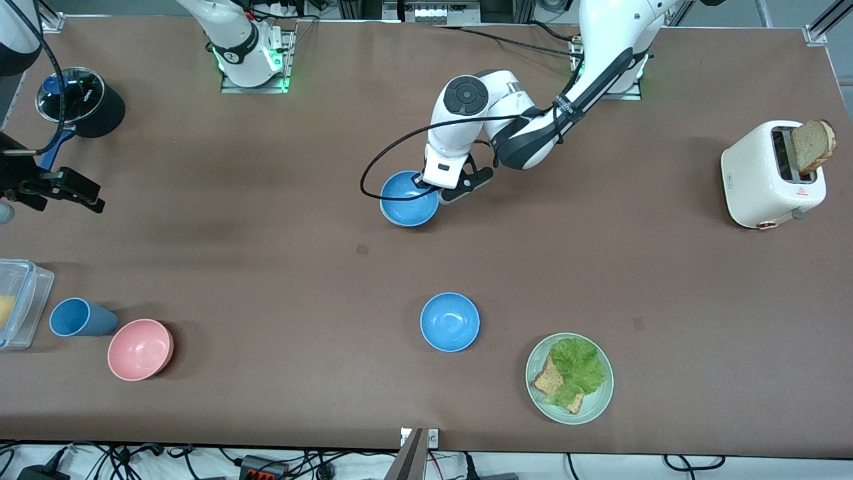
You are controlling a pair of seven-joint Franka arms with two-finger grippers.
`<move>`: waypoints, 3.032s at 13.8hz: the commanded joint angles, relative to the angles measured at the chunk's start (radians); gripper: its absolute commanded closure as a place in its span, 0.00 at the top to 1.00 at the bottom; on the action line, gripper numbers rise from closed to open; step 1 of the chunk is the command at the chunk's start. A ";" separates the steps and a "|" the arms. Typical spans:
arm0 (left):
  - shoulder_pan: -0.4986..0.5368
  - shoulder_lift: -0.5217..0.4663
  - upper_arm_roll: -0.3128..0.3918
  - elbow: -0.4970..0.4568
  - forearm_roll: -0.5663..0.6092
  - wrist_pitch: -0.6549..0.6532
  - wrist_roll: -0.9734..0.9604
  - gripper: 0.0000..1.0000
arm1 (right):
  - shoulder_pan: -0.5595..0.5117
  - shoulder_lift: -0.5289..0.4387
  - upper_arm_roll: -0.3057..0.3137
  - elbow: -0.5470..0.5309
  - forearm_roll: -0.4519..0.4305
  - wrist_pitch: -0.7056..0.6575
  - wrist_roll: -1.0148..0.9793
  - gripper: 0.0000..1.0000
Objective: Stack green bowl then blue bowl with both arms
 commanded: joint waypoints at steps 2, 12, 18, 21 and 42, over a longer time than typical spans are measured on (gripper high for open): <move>-0.019 0.023 0.008 0.027 0.033 -0.005 -0.029 0.02 | 0.007 -0.014 -0.006 0.003 -0.006 -0.050 -0.003 1.00; -0.018 0.018 0.005 0.027 0.033 -0.016 -0.046 0.21 | 0.004 -0.029 0.000 0.002 -0.009 -0.076 -0.009 1.00; 0.014 -0.003 -0.004 0.092 0.033 -0.120 -0.027 0.21 | 0.006 -0.029 0.000 -0.008 -0.004 -0.073 -0.009 1.00; 0.086 -0.025 -0.028 0.092 0.029 -0.126 0.067 0.19 | 0.006 -0.031 0.000 -0.025 -0.003 -0.064 -0.011 1.00; 0.772 -0.040 -0.348 0.219 0.032 -0.656 1.301 1.00 | 0.009 -0.043 0.002 -0.032 0.008 -0.074 -0.014 1.00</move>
